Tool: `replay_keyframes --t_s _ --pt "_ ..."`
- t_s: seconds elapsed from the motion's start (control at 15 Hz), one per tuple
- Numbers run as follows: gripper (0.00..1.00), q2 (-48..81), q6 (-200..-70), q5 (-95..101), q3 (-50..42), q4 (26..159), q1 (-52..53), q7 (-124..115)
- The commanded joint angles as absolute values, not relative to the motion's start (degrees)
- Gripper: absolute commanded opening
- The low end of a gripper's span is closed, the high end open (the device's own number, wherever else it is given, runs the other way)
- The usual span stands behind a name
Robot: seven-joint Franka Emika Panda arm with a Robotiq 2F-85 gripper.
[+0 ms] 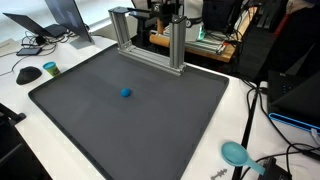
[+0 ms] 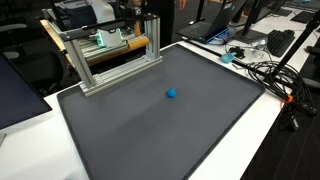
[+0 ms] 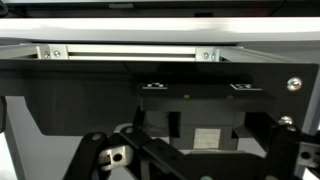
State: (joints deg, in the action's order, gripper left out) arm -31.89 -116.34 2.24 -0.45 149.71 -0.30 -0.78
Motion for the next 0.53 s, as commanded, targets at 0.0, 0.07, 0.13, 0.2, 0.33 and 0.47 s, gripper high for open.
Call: replay_keyframes --t_s 0.0,0.07,0.13,0.2,0.33,0.47 --pt "1.00 -32.8 -114.6 2.2 -0.1 149.6 -0.5 -1.0" --pt "1.00 -32.8 -114.9 2.2 -0.1 149.7 -0.5 -1.0" --pt "0.93 -32.8 -114.8 1.9 -0.2 149.7 -0.3 -0.8" --pt "0.74 -32.8 -114.8 1.9 -0.1 149.7 -0.3 -0.9" --pt "0.68 -32.8 -114.7 1.8 -0.1 149.7 -0.2 -0.9" --pt "0.54 -32.8 -114.6 1.7 0.0 149.8 -0.2 -1.0"
